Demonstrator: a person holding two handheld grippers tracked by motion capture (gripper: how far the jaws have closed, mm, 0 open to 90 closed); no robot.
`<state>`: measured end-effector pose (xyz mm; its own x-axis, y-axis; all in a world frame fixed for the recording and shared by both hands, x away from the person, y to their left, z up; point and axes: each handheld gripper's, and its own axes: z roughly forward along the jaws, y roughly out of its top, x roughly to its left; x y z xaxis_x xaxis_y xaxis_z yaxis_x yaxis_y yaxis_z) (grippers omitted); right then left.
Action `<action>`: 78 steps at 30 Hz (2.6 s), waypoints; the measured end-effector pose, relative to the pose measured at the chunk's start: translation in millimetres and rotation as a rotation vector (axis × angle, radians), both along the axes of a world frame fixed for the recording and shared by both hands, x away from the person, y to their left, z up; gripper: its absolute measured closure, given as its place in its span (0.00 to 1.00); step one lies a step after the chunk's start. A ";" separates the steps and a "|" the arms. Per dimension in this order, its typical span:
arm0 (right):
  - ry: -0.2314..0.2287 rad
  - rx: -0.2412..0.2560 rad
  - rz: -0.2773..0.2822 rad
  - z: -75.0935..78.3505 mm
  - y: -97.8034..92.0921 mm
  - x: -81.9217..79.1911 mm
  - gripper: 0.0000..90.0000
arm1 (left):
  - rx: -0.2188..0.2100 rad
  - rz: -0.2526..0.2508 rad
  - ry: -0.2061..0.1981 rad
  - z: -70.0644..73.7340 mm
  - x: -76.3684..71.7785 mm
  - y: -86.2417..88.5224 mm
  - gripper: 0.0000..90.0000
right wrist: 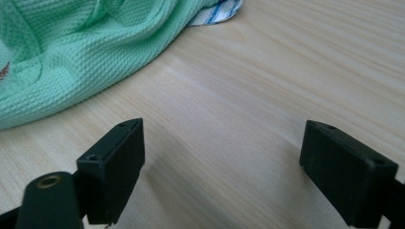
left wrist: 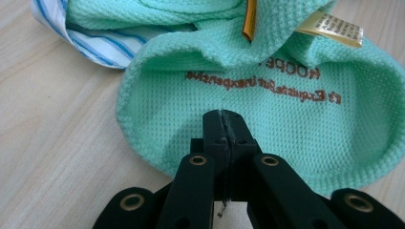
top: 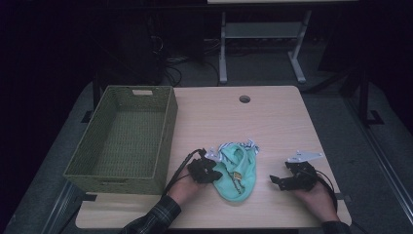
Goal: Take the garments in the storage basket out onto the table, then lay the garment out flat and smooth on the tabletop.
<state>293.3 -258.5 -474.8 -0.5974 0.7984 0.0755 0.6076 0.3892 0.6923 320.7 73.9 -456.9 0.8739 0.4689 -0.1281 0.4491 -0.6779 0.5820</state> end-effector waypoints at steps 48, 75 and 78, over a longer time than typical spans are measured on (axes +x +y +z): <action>-0.052 0.081 0.297 72.1 102.8 87.9 0.76 | -0.016 0.009 0.000 -0.9 0.8 -0.5 0.99; 0.059 -0.040 0.364 30.2 153.5 109.6 0.74 | 0.001 0.000 0.002 0.0 0.7 -0.4 0.99; 0.056 -0.071 0.378 25.4 156.6 109.4 0.74 | 0.002 0.000 0.003 0.1 0.7 -0.4 0.99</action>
